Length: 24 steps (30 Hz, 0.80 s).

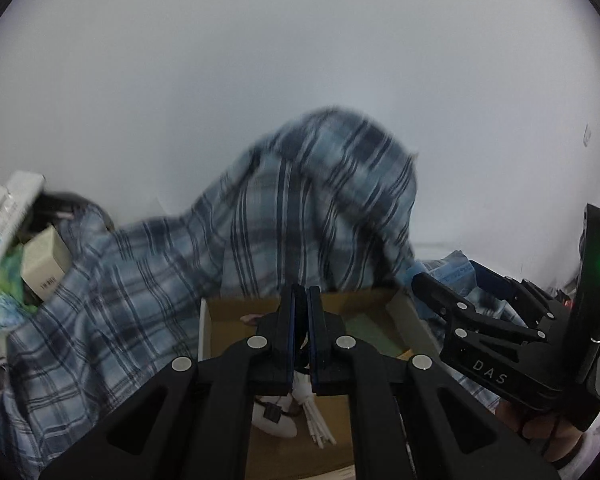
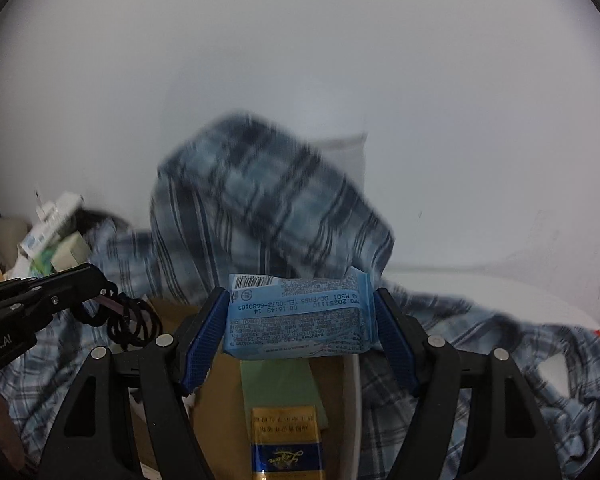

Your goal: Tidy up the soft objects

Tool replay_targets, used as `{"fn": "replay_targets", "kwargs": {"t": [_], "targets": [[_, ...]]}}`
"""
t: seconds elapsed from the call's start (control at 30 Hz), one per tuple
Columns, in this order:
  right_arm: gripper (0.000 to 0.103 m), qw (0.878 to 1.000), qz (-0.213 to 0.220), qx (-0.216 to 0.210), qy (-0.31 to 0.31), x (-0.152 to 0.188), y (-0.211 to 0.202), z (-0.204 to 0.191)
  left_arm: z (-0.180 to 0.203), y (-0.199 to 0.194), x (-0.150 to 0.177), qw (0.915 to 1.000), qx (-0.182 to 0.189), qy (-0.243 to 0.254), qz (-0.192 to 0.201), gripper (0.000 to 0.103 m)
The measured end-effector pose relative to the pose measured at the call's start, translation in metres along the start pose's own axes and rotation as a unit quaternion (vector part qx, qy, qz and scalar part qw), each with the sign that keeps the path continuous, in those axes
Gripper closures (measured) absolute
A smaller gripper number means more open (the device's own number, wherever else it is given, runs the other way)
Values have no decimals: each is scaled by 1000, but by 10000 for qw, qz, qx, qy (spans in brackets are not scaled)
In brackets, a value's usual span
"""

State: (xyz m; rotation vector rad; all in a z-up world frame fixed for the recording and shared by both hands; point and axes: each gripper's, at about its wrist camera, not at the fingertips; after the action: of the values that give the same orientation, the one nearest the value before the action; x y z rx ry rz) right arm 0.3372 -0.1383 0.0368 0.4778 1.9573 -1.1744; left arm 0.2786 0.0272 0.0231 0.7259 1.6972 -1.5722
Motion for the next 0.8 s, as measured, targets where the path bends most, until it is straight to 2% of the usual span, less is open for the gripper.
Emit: {"fn": "replay_targets", "kwargs": {"t": [0.13, 0.33, 0.43, 0.47, 0.5, 0.53, 0.57, 0.63, 0.8], "targets": [[33, 9994, -351, -47, 35, 14, 14, 5, 0, 21, 8, 9996, -92, 114, -253, 97], [33, 9982, -565, -113, 180, 23, 28, 14, 2, 23, 12, 9992, -164, 150, -325, 97], [26, 9983, -573, -44, 122, 23, 28, 12, 1, 22, 13, 9993, -194, 71, -310, 94], [19, 9983, -586, -27, 50, 22, 27, 9, 0, 23, 13, 9992, -222, 56, -325, 74], [15, 9981, -611, -27, -10, 22, 28, 7, 0, 25, 13, 9991, -257, 48, -340, 58], [7, 9981, -621, -2, -41, 23, 28, 6, -1, 24, 13, 9990, -333, 3, -285, 16], [5, 9981, -615, 21, -54, 23, 29, 5, -3, 21, 14, 9991, -408, -91, -97, 0], [4, 9983, -578, 32, -120, 25, 30, 1, -6, 9, 12, 9978, -578, -238, 240, 0], [4, 9977, -610, 83, -274, 25, 31, -3, -7, 4, 4, 9983, -484, -189, 281, 0]]}}
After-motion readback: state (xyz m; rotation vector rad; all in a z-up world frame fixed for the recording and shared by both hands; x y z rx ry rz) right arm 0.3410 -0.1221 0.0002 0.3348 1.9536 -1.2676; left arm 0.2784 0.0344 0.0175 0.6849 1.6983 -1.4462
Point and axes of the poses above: each gripper's, at about its wrist camera, not at the fingertips, and y roughly the way its jaws point, z to its right, x to its underside, and after that the axes turned 15 degrees about -x, right-handed
